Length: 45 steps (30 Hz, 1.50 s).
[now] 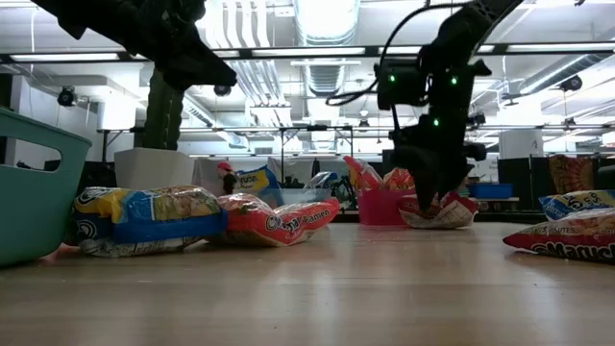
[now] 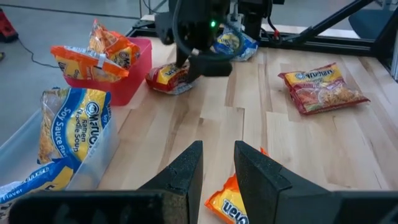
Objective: Sort Maruchan noodles
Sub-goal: Put the red noodle pack into the green bin
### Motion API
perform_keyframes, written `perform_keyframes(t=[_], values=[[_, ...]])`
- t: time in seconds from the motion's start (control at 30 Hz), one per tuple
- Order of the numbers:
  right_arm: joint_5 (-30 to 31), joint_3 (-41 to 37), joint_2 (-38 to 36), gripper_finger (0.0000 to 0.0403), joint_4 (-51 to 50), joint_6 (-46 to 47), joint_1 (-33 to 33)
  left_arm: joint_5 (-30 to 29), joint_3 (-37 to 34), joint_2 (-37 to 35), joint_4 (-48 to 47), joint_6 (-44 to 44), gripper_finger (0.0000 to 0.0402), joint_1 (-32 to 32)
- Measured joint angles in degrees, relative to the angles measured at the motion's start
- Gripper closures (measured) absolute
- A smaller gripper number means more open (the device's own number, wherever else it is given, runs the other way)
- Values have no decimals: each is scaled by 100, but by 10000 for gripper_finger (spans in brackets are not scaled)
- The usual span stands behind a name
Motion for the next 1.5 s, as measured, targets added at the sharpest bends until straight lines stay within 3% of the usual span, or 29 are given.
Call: perform_keyframes(t=[0.2,0.47,0.53,0.7,1.13,1.5], values=[[248,-170,370,186,323,-37,2,0,0,0,77,0,326,0],[356,-141,711,353,341,-138,42,-2,0,0,110,0,326,0],[339,-144,648,378,327,-179,85,-2,0,0,110,0,326,0],[102,-102,271,384,121,-166,185,-2,0,0,110,-1,326,0],[146,-106,-1219,386,421,-160,479,-2,0,0,181,-2,326,0],[-1189,-200,-1703,386,2333,-398,715,7,57,-39,178,-225,326,-99]])
